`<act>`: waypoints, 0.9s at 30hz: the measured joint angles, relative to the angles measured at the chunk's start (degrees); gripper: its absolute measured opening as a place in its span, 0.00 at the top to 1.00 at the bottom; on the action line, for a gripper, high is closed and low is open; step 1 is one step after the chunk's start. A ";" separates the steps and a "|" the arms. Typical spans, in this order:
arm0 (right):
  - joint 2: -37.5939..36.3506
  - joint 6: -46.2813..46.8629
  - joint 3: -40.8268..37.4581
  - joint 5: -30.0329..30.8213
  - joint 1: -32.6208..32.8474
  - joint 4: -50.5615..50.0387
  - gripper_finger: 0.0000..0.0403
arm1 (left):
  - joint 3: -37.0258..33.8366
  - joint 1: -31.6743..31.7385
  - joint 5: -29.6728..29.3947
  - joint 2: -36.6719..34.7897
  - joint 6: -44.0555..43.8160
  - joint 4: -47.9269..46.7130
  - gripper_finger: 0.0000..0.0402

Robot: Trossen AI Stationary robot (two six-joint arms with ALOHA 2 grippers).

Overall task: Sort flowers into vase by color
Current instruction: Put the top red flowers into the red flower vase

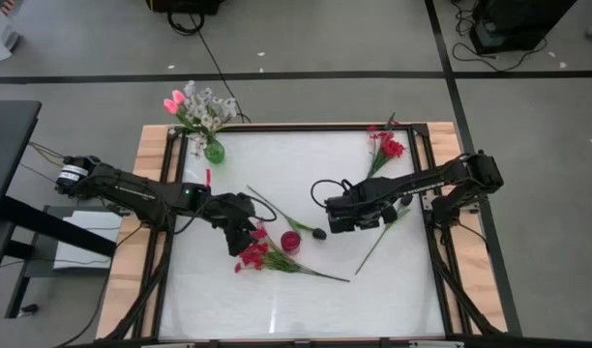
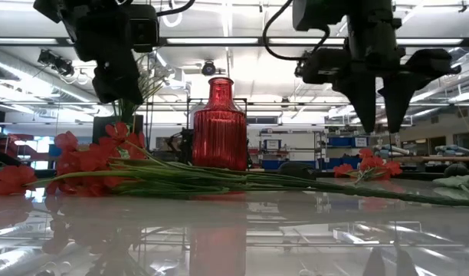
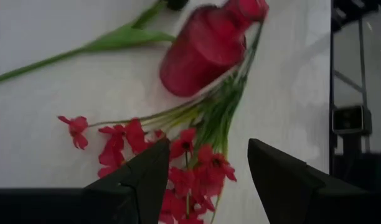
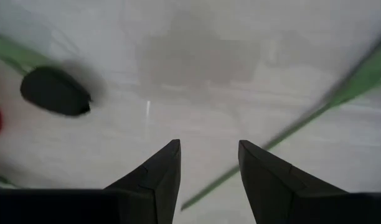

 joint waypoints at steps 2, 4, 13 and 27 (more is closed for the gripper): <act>0.00 2.12 0.00 -0.97 1.64 1.91 0.58 | -0.01 -0.02 0.30 0.00 1.60 -0.77 0.45; 0.00 4.92 0.00 -1.22 3.75 4.92 0.58 | -0.01 0.01 0.29 0.01 3.86 -1.56 0.45; -0.02 18.52 0.00 5.30 12.73 17.85 0.58 | -0.01 2.41 0.33 0.01 11.99 -1.45 0.45; -4.65 15.09 11.52 35.43 19.72 -4.01 0.61 | 0.03 7.15 2.99 0.01 13.80 1.65 0.45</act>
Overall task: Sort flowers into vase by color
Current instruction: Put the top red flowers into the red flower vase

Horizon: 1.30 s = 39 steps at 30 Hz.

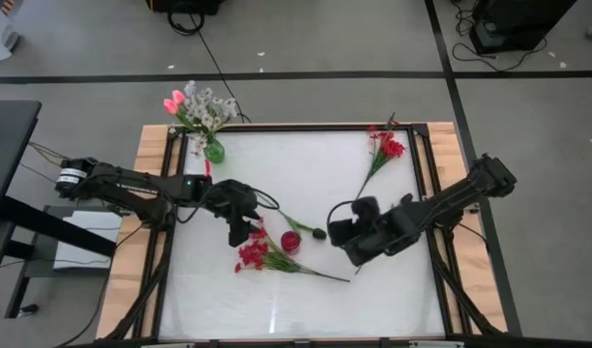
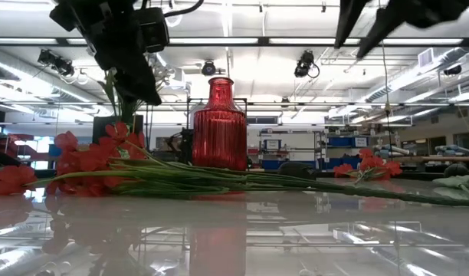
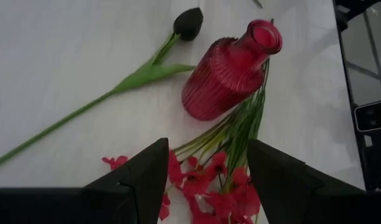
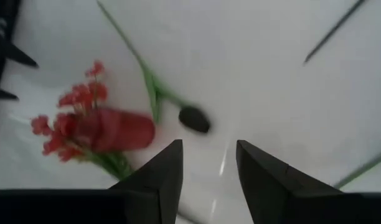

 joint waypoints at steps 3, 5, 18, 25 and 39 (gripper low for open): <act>-2.01 -2.73 2.68 4.19 0.38 -5.56 0.68 | 0.00 0.00 0.02 0.00 -0.22 0.64 0.45; -3.79 -4.76 3.21 6.26 0.43 -7.41 0.77 | 0.00 0.00 0.04 0.00 -1.02 1.06 0.45; -9.96 4.15 -4.42 6.27 -3.79 -13.07 0.90 | 0.04 1.02 -1.39 0.00 -4.49 6.09 0.45; -9.95 -1.99 -14.37 -3.39 -17.96 -6.67 0.80 | 0.04 1.92 -1.28 0.00 -8.26 6.04 0.45; -10.19 -22.56 -29.32 -16.84 -50.45 15.40 0.43 | 0.07 1.81 0.57 0.02 -15.34 5.11 0.45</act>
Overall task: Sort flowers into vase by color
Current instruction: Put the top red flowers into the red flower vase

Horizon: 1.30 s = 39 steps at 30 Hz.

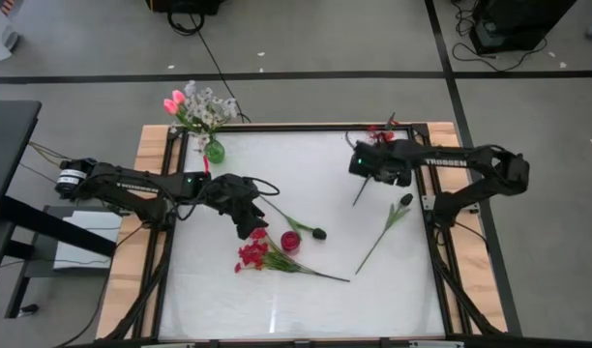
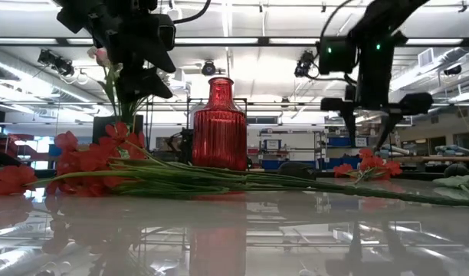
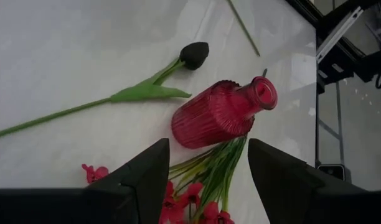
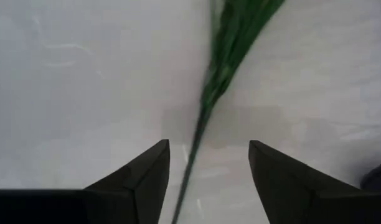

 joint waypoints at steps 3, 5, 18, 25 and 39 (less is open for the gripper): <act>0.00 -2.58 -1.19 -0.77 -4.22 3.05 0.42 | 0.00 0.00 -0.67 0.00 -1.42 0.26 0.45; 0.13 -3.67 -1.98 -0.75 -6.66 4.53 0.43 | 0.00 0.00 -1.17 0.00 -1.74 0.24 0.45; 7.63 -10.75 -3.97 -4.80 -16.60 12.59 0.48 | 0.00 0.42 -4.14 0.00 -6.14 0.40 0.45; 11.73 -14.75 -3.97 -5.19 -16.78 13.25 0.61 | 0.00 0.42 -5.38 0.00 -9.43 0.39 0.45; 6.20 -28.04 -3.97 -12.96 -13.13 21.77 0.93 | 0.00 1.36 -6.43 0.00 -12.44 6.41 0.45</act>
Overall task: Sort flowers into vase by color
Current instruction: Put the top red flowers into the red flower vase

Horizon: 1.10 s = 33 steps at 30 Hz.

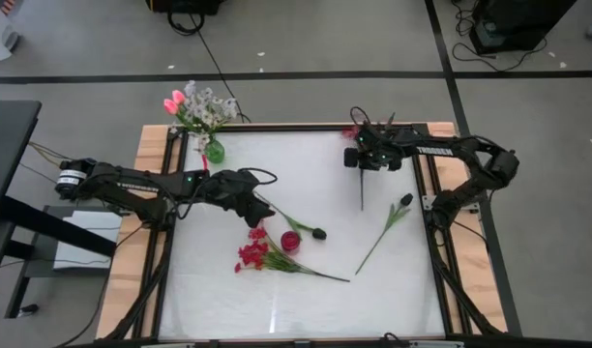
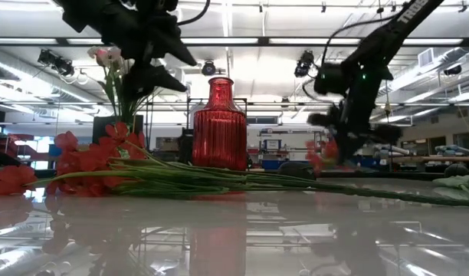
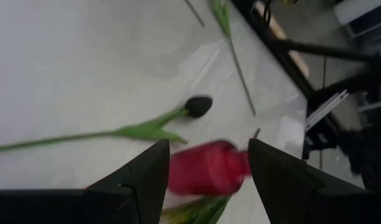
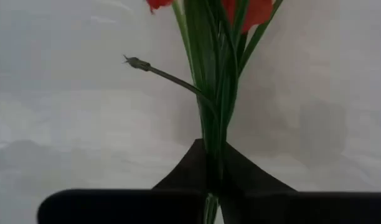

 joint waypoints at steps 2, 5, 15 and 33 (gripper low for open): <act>-1.80 -2.32 0.00 -1.59 1.93 3.72 0.93 | 0.00 0.74 0.01 0.00 0.00 1.84 0.45; -4.21 -6.90 0.00 -3.96 5.73 10.15 0.95 | 0.00 1.85 0.64 0.00 0.09 5.08 0.45; -9.93 -13.70 0.04 -5.27 19.56 32.22 0.96 | 0.00 5.33 7.30 0.00 4.84 15.91 0.45; -9.59 -25.64 0.05 -5.52 31.56 55.36 0.96 | 3.77 8.48 8.98 4.00 15.89 33.87 0.32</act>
